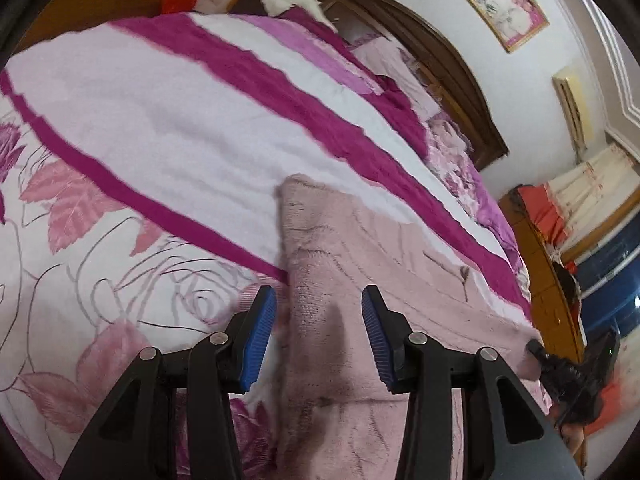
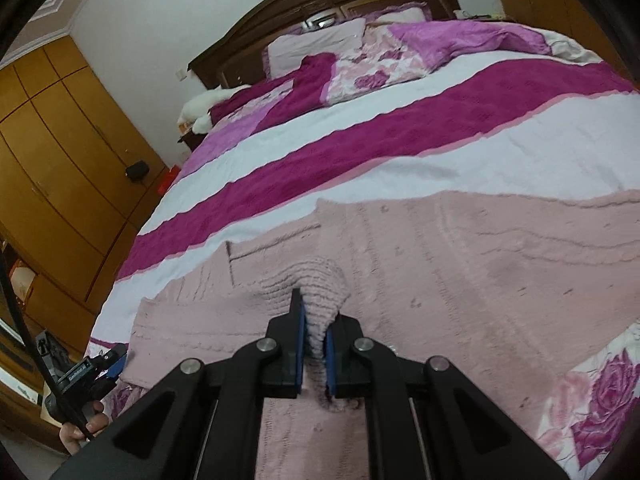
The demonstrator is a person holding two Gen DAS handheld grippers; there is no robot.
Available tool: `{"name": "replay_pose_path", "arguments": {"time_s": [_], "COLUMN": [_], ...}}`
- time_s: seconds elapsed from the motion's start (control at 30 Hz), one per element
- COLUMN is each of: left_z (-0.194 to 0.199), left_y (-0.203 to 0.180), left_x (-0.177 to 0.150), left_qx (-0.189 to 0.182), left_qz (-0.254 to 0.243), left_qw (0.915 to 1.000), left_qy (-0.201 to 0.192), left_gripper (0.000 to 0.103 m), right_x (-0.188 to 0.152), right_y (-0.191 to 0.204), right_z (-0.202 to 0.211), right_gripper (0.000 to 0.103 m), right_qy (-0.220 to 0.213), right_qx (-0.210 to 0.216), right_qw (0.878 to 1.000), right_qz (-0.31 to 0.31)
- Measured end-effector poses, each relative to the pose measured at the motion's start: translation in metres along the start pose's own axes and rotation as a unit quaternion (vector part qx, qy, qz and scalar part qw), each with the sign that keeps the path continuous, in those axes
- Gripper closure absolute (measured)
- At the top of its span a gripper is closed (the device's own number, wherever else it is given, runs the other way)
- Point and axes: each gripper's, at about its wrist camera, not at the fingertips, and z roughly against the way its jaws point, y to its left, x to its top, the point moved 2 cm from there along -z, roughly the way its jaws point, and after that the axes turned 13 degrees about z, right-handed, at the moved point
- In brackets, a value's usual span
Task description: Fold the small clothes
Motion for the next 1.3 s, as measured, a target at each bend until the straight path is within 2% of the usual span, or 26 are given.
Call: {"name": "replay_pose_path", "arguments": {"time_s": [0.17,0.37,0.47,0.53,0.57,0.67,0.77,0.87,0.9,0.97,1.1,1.23,1.3], "left_z": [-0.004,-0.007,-0.005,-0.009,-0.014,-0.035,-0.040,-0.037,-0.035,-0.033,-0.028,-0.026,-0.027], "left_y": [-0.012,-0.018,-0.024,-0.031,-0.034,-0.036,-0.043,-0.054,-0.056,-0.062,-0.075,-0.091,-0.099], "left_x": [-0.007,-0.013,-0.017,-0.025,-0.029,-0.040,-0.048,-0.055,-0.056,-0.059,-0.064,-0.070,-0.076], "left_qx": [0.001,0.016,0.003,-0.011,-0.003,0.051,0.085,0.102,0.102,0.093,0.081,0.069,0.067], "left_qz": [-0.034,-0.045,-0.057,-0.076,-0.087,-0.117,-0.145,-0.171,-0.174,-0.178,-0.181,-0.167,-0.166], "left_qw": [0.9994,0.9989,0.9983,0.9970,0.9961,0.9914,0.9857,0.9799,0.9794,0.9796,0.9802,0.9836,0.9839], "left_qy": [0.007,0.001,-0.004,0.006,0.014,0.028,0.014,0.001,0.000,0.002,0.002,0.006,0.007], "left_gripper": [0.082,0.082,0.082,0.082,0.082,0.082,0.082,0.082,0.082,0.082,0.082,0.082,0.082], "right_x": [-0.002,-0.003,-0.005,-0.010,-0.012,-0.019,-0.025,-0.027,-0.027,-0.026,-0.023,-0.021,-0.023], "right_y": [-0.015,-0.027,-0.034,-0.038,-0.041,-0.053,-0.063,-0.065,-0.064,-0.063,-0.067,-0.072,-0.075], "right_z": [0.000,-0.006,-0.016,-0.026,-0.033,-0.047,-0.056,-0.053,-0.052,-0.048,-0.036,-0.027,-0.022], "right_gripper": [0.095,0.095,0.094,0.094,0.094,0.093,0.091,0.090,0.090,0.081,0.080,0.069,0.068], "right_qy": [-0.001,0.008,0.016,0.034,0.049,0.077,0.091,0.086,0.084,0.076,0.051,0.044,0.050], "right_qx": [-0.015,-0.047,-0.054,-0.062,-0.071,-0.085,-0.087,-0.087,-0.089,-0.087,-0.084,-0.091,-0.103], "right_qw": [1.000,0.999,0.998,0.997,0.996,0.993,0.991,0.992,0.992,0.993,0.994,0.993,0.993], "right_qz": [-0.018,-0.014,-0.017,-0.017,-0.014,-0.018,-0.033,-0.038,-0.037,-0.039,-0.057,-0.052,-0.040]}}
